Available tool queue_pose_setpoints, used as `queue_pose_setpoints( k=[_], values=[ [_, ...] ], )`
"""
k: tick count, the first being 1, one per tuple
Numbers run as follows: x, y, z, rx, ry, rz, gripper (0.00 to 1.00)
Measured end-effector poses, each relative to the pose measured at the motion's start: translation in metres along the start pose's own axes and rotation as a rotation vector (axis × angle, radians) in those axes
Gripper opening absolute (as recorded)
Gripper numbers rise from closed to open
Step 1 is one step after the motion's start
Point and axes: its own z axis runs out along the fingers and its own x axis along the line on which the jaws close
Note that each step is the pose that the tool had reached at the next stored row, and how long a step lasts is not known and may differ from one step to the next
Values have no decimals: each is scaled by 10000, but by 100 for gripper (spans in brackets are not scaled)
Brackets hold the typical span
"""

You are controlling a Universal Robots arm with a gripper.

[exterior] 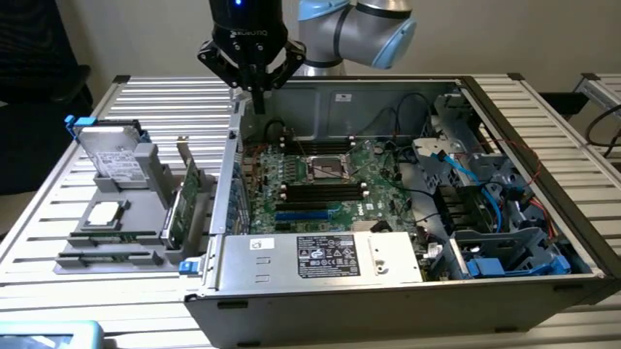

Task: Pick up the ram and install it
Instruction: 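Reach for the ram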

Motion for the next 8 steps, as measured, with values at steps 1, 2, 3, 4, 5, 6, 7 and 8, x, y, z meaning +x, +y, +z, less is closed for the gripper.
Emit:
queue_pose_setpoints(
  k=[1, 2, 3, 4, 5, 6, 7, 8],
  values=[
    [22, -2, 0, -3, -1, 10, 11],
    [42, -4, -1, -6, -1, 22, 11],
    [62, -6, -2, -8, -1, 35, 11],
    [83, -8, -2, -12, -1, 49, 11],
    [105, -9, -3, -18, -1, 62, 11],
    [128, -12, -3, -26, -1, 72, 11],
    [152, -14, -4, -36, 0, 80, 11],
    [178, -16, -4, -47, 1, 87, 11]
  ],
)
